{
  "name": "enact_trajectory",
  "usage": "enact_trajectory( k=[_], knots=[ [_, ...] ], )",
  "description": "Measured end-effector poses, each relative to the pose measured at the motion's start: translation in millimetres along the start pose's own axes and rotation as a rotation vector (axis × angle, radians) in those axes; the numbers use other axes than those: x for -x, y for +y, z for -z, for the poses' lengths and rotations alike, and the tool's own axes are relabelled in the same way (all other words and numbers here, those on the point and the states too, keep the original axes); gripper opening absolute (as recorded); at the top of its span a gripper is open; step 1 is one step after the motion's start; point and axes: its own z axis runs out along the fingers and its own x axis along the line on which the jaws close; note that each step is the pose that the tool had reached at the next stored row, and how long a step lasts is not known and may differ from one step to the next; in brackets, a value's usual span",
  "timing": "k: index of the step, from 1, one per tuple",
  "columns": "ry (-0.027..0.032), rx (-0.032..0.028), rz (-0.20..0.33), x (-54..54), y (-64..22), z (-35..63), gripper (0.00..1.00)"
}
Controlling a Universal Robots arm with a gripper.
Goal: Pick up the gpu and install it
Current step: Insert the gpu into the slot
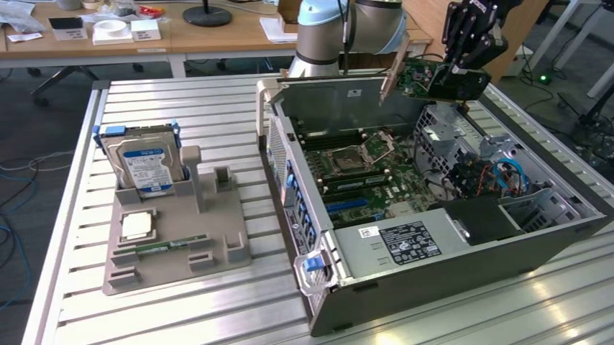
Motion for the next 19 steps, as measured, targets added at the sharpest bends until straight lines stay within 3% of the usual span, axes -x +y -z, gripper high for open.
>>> enact_trajectory(
  k=[3, 12, 19],
  knots=[
    [0.0008, 0.0005, 0.02, 0.0, 0.0, -0.1, 0.26],
    [0.0065, 0.0036, 0.148, 0.0, 0.0, -0.4, 0.26],
    [0.0068, 0.0038, 0.157, 0.0, 0.0, -0.4, 0.26]
  ],
)
